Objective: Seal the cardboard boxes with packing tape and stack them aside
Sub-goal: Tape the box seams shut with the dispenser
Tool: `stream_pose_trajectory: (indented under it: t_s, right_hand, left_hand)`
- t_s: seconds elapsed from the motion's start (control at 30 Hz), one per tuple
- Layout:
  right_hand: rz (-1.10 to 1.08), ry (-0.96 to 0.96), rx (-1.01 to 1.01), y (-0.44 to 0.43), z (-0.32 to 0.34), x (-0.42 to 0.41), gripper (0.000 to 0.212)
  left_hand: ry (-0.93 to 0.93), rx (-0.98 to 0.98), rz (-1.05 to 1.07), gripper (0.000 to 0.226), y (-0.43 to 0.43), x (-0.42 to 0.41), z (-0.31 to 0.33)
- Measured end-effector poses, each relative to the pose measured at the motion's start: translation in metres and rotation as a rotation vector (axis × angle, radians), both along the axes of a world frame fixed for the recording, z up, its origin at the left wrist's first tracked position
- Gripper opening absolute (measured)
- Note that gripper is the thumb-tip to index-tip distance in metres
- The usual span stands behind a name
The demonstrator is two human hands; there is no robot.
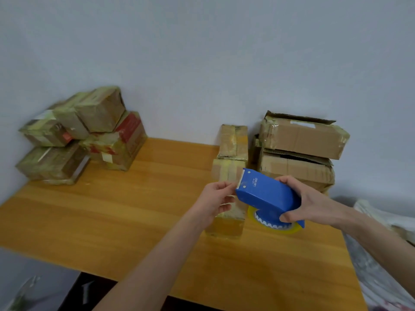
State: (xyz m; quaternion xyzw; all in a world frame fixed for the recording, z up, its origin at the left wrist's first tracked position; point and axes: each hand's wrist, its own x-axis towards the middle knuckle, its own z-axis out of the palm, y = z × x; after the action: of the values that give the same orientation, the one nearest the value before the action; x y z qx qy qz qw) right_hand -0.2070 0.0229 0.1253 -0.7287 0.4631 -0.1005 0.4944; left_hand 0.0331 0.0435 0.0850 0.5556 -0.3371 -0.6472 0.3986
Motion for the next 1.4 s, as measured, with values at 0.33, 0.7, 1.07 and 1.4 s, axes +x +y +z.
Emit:
stream_pose_trajectory:
  t_s: [0.33, 0.7, 1.07, 1.4]
  right_hand:
    - [0.018, 0.045, -0.042, -0.007, -0.006, 0.003, 0.066]
    - [0.145, 0.221, -0.282, -0.007, -0.009, 0.012, 0.067]
    - [0.095, 0.392, -0.231, -0.005, -0.032, -0.035, 0.061]
    - [0.129, 0.505, -0.221, -0.008, -0.070, -0.032, 0.065]
  left_hand:
    - [-0.128, 0.059, 0.043, 0.031, 0.007, 0.009, -0.001]
    - [-0.401, -0.042, 0.074, 0.017, 0.019, 0.029, -0.016]
    - [-0.540, 0.037, 0.163, 0.026, 0.035, 0.085, -0.045]
    - [-0.656, 0.061, 0.147, 0.033, 0.030, 0.069, -0.071]
